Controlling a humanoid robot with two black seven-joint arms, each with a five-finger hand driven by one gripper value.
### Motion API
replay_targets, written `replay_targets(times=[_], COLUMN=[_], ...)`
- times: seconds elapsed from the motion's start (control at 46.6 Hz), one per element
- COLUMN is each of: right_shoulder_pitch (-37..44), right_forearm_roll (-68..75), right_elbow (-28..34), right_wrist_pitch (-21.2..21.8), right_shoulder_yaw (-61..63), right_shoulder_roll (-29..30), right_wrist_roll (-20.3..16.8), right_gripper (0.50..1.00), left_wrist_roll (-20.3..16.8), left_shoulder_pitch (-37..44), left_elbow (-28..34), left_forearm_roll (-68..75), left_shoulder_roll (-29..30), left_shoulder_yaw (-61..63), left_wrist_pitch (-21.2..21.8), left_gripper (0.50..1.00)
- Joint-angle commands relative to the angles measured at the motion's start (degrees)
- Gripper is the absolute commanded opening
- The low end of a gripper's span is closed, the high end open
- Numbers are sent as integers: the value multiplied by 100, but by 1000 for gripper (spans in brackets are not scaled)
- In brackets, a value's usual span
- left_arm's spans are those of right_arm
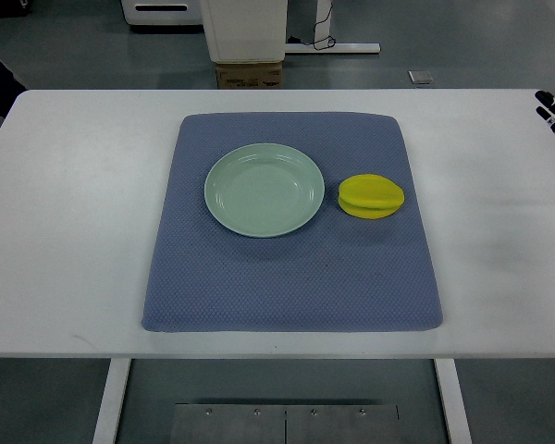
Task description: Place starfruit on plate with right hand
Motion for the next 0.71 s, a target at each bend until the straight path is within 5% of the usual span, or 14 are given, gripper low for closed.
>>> replay_targets(times=[0.0, 0.687], right_shoulder_pitch=[-9, 0], right_forearm_roll=[-5, 4], right_elbow=[0, 0], right_wrist_pitch=[0, 9], right_shoulder_yaw=[0, 0], right_shoulder_roll=[7, -28], right_wrist_roll=[0, 0], right_gripper=[1000, 1000], left_wrist_roll=[0, -9], left_shoulder_pitch=[1, 9], left_elbow=[4, 4], left_forearm_roll=[-7, -7], left_shoulder_roll=[0, 0], left_shoulder_yaw=[-7, -7], left_wrist_pitch=[1, -7], left_gripper=[1000, 1000])
